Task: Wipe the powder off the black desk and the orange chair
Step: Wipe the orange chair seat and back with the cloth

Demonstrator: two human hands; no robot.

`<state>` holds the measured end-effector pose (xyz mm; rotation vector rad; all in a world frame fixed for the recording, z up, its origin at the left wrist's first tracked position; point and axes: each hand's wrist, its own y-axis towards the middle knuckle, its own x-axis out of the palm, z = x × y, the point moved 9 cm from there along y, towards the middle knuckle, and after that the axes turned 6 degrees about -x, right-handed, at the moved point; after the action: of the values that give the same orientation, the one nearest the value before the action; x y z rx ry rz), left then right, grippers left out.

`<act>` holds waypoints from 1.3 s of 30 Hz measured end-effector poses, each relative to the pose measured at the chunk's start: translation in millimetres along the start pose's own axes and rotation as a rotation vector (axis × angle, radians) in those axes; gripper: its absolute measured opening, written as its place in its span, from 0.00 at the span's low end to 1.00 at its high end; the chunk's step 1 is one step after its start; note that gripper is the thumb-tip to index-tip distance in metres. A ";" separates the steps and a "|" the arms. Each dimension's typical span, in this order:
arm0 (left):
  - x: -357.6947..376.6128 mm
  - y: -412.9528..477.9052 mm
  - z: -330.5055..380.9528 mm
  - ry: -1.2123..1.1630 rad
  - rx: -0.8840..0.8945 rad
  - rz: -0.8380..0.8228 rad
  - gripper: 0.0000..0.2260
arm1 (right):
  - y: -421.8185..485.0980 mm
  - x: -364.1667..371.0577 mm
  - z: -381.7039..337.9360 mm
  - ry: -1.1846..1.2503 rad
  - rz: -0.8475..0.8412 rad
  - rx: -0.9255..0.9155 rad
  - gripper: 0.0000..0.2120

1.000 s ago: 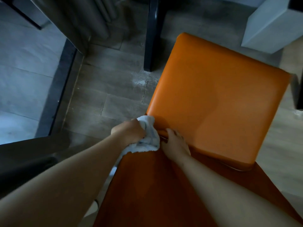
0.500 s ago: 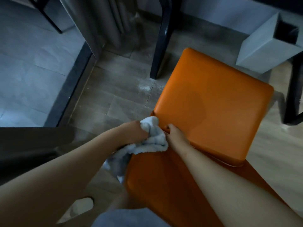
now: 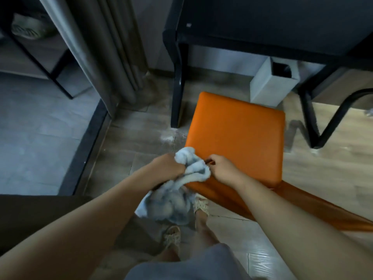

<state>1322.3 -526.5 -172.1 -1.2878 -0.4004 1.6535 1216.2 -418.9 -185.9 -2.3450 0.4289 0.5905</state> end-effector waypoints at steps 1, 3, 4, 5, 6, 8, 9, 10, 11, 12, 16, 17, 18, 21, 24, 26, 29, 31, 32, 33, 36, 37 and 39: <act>-6.9 -13.9 3.3 0.020 0.043 0.019 0.14 | -12.3 -2.2 -3.1 0.027 0.021 -0.025 0.05; -12.4 -42.4 15.4 0.021 0.160 -0.002 0.12 | -36.5 -2.1 -3.6 0.023 0.041 -0.060 0.03; -12.8 -55.9 21.0 0.042 0.213 -0.009 0.10 | -47.2 -2.5 -3.2 0.029 0.058 -0.076 0.06; -12.0 -69.7 25.7 0.069 0.246 -0.006 0.10 | -57.3 -4.6 -3.8 0.046 0.084 -0.095 0.08; -9.2 -81.7 27.8 0.087 0.262 0.000 0.10 | -67.4 -7.2 -5.0 0.063 0.105 -0.121 0.08; 3.6 -97.6 29.0 0.154 0.277 0.026 0.12 | -82.6 -17.9 -2.3 0.077 0.174 -0.147 0.08; 12.1 -103.4 28.8 0.219 0.277 0.046 0.13 | -88.6 -22.7 1.8 0.081 0.200 -0.135 0.08; 21.2 -106.9 28.4 0.268 0.273 0.064 0.13 | -94.2 -27.9 6.6 0.091 0.222 -0.114 0.07; 32.4 -110.2 29.1 0.264 0.276 0.071 0.11 | -101.5 -33.2 13.3 0.076 0.246 -0.099 0.07; 40.5 -109.6 27.1 0.221 0.265 0.065 0.08 | -105.2 -37.1 17.4 0.045 0.270 -0.092 0.07; 67.0 -114.9 26.2 0.072 0.173 0.202 0.15 | -150.2 -63.4 39.9 0.051 0.475 -0.174 0.07; 72.8 -118.0 26.9 0.028 0.160 0.238 0.15 | -165.8 -71.7 49.3 0.087 0.557 -0.198 0.08; 83.0 -119.4 25.8 -0.002 0.144 0.233 0.13 | -181.9 -77.8 59.4 0.111 0.633 -0.214 0.08; 134.3 -121.1 26.4 0.202 0.129 0.061 0.17 | -226.7 -84.2 70.8 -0.044 0.817 -0.347 0.06; 150.4 -120.1 27.9 0.105 0.054 0.088 0.28 | -244.5 -81.7 85.7 -0.159 0.866 -0.340 0.06; 143.3 -121.4 32.4 -0.090 -0.003 0.181 0.38 | -235.6 -78.6 128.6 0.086 0.728 -0.004 0.13; 138.3 -123.2 38.3 -0.391 -0.105 0.198 0.45 | -230.4 -51.0 182.9 0.717 0.535 0.446 0.26; 139.1 -121.8 39.3 -0.561 -0.170 0.163 0.43 | -221.1 -41.5 184.1 1.094 0.480 0.494 0.29; 139.5 -118.8 39.9 -0.643 -0.205 0.133 0.41 | -215.1 -42.4 180.4 1.230 0.463 0.478 0.29; 140.6 -115.1 41.6 -0.732 -0.240 0.085 0.38 | -208.3 -46.1 176.5 1.337 0.451 0.455 0.28; 141.7 -105.6 54.8 -0.975 -0.265 -0.041 0.24 | -193.9 -55.6 171.9 1.443 0.449 0.454 0.26; 139.3 -104.0 57.9 -0.988 -0.256 -0.048 0.20 | -191.3 -56.7 173.6 1.412 0.469 0.464 0.24; 136.4 -99.4 60.7 -0.952 -0.243 -0.046 0.18 | -187.3 -58.7 176.1 1.382 0.528 0.440 0.21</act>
<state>1320.4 -348.2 -151.9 -0.5528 -1.2095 2.1451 1198.3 -156.1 -174.4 -1.8390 1.5886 -0.9517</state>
